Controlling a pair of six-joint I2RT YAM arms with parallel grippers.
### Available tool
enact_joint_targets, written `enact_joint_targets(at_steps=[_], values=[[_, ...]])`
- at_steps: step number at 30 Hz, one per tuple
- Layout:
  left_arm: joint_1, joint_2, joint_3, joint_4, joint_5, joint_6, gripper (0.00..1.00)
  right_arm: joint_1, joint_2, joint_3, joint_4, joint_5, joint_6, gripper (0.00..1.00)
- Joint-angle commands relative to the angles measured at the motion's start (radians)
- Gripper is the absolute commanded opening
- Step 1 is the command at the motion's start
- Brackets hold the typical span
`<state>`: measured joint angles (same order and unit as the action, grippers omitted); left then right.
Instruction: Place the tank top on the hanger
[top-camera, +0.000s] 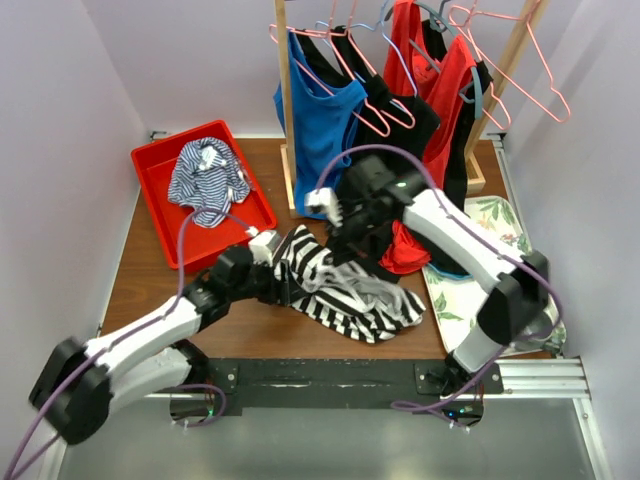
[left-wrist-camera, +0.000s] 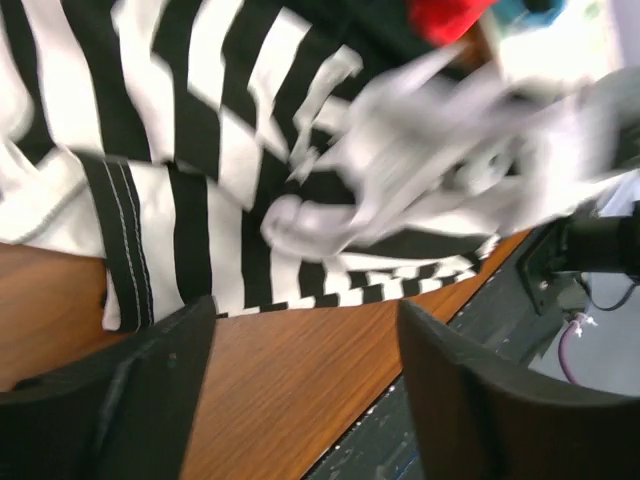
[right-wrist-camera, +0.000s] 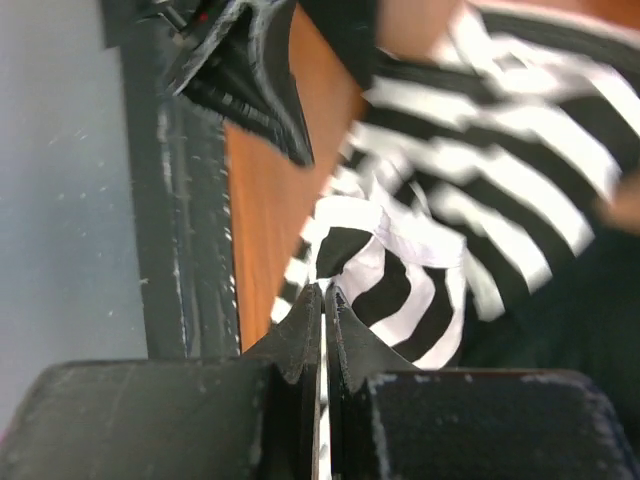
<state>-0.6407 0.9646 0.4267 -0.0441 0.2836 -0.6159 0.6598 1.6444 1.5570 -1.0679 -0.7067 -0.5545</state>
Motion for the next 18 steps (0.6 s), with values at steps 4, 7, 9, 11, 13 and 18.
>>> enact_joint_targets(at_steps=[4, 7, 9, 11, 13, 18], values=[[0.013, -0.345, 0.093, -0.115, -0.107, 0.044, 0.93, 0.113, 0.156, 0.133, 0.023, 0.027, 0.039, 0.03], [0.015, -0.310, 0.084, -0.112, -0.055, 0.056, 0.93, 0.110, 0.126, 0.097, 0.055, 0.134, 0.054, 0.37], [0.015, -0.261, 0.067, -0.083, -0.040, 0.048, 0.93, 0.090, 0.044, 0.052, 0.065, 0.173, 0.054, 0.51], [0.015, -0.218, 0.040, -0.025, -0.017, 0.041, 0.93, 0.049, -0.023, 0.017, 0.071, 0.190, 0.048, 0.61], [0.015, -0.189, 0.026, 0.010, 0.008, 0.038, 0.93, 0.006, -0.133, -0.049, 0.080, 0.187, 0.039, 0.67], [0.015, -0.081, 0.032, 0.084, 0.057, 0.057, 0.92, -0.172, -0.337, -0.204, 0.077, 0.191, 0.019, 0.73]])
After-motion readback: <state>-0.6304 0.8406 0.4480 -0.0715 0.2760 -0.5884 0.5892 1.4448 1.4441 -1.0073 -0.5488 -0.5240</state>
